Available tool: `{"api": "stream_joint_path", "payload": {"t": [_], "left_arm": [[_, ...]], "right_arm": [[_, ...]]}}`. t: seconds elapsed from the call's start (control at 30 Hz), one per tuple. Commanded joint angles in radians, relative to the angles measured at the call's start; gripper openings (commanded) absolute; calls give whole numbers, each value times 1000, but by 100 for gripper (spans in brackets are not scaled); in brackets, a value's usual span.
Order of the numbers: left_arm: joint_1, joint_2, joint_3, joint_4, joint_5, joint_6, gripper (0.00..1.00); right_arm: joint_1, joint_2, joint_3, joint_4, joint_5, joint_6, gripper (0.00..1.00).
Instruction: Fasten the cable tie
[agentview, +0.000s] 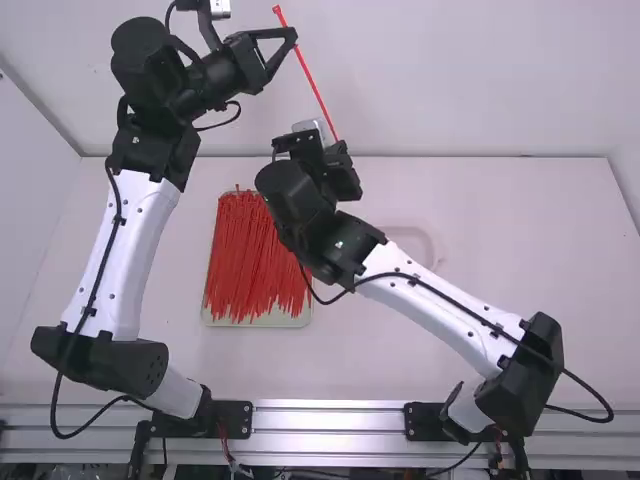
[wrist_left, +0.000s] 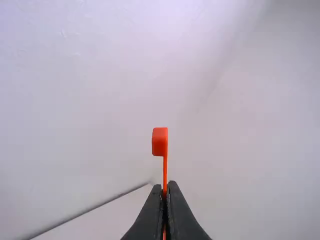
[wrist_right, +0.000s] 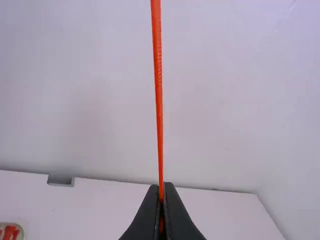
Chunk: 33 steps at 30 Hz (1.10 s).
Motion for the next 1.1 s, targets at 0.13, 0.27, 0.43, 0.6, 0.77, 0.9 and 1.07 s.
{"api": "stream_joint_path", "payload": {"t": [0.13, 0.27, 0.43, 0.6, 0.77, 0.9, 1.07], "left_arm": [[8, 6, 27, 11, -6, -4, 2], [17, 6, 27, 27, -6, -8, 2], [16, 6, 27, 26, -28, -8, 8], [11, 6, 27, 27, -32, -26, 2], [13, 6, 27, 27, -41, -26, 2], [13, 6, 27, 26, -53, -14, 2], [24, 6, 27, -1, -77, 31, 2]], "right_arm": [[9, 1, 39, 2, -17, 6, 0], [10, 1, 39, 4, -16, 6, 0], [4, 1, 39, 4, -17, 6, 0], [2, 1, 39, 4, -17, 6, 0], [-5, 1, 39, 4, -19, 7, 0], [-5, 1, 39, 2, -21, 66, 23], [32, -26, 39, -26, -97, 96, 70]]}}
